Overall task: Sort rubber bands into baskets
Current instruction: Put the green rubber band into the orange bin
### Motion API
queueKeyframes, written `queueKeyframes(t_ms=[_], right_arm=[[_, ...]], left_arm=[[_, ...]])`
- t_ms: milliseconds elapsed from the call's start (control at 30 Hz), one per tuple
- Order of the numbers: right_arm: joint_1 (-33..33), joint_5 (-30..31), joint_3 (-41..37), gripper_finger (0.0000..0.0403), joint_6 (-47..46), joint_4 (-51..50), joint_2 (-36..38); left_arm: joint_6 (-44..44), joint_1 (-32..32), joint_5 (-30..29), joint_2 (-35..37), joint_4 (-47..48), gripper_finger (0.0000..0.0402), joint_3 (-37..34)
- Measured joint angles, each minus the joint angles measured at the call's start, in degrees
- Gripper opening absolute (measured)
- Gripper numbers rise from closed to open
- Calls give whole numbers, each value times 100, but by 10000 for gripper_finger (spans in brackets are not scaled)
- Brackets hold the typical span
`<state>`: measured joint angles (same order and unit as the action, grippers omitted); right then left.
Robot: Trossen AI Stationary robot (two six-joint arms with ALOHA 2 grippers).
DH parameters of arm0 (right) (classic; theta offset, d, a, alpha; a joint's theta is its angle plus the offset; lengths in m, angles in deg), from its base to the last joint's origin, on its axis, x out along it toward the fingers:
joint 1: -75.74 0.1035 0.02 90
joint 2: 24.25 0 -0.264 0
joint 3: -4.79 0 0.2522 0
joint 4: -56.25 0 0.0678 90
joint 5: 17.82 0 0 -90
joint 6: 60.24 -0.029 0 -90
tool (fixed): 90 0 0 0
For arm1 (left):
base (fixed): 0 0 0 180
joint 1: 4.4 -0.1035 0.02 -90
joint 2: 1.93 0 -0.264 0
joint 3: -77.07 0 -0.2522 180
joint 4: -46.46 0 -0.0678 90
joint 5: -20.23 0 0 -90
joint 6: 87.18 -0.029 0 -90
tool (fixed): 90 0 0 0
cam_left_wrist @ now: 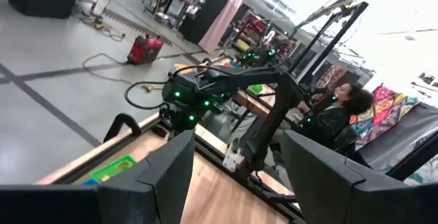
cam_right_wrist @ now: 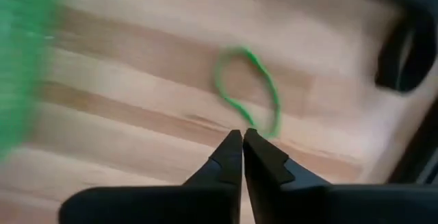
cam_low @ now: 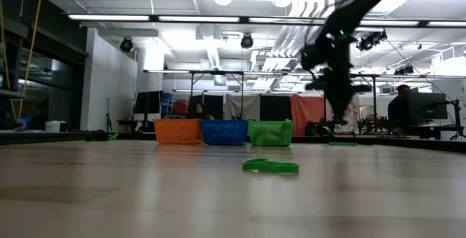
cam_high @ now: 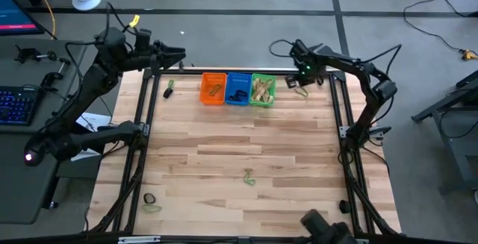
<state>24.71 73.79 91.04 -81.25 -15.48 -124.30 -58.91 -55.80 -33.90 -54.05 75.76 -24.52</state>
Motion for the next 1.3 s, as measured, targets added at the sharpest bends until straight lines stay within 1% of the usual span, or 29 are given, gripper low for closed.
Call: queueKeyframes(t_ms=[100,200,300,400,500,800,900,967,1033,1100,1133,1300], right_arm=[[-256,-75,-496,33,-223,247,0],[-459,-57,-820,80,-538,701,0],[-530,-101,-917,128,-626,1138,0],[-506,197,-925,159,-858,1263,-23],[-534,244,-925,166,-873,1244,-160],[-506,227,-892,167,-1044,1175,-660],[-474,294,-892,158,-1034,1163,-726],[-429,370,-896,133,-991,1165,-732],[-419,383,-899,86,-953,1157,-737],[-419,394,-907,30,-935,1168,-746],[-419,415,-907,16,-877,1164,-748],[-421,546,-909,4,-657,1130,-670]], left_arm=[[34,1,1,0,98,214,0],[7,2,-9,0,95,214,0],[-90,2,-209,0,95,214,0],[-94,2,-374,0,88,214,0],[-98,2,-434,-4,91,214,0],[-136,2,-439,-73,93,214,0],[-133,4,-441,-115,92,214,0],[-133,4,-441,-129,117,214,0],[-133,4,-439,-140,85,214,0],[-129,4,-439,-149,102,214,0],[-131,4,-439,-149,100,214,0],[-179,4,-437,-101,59,214,-2]])
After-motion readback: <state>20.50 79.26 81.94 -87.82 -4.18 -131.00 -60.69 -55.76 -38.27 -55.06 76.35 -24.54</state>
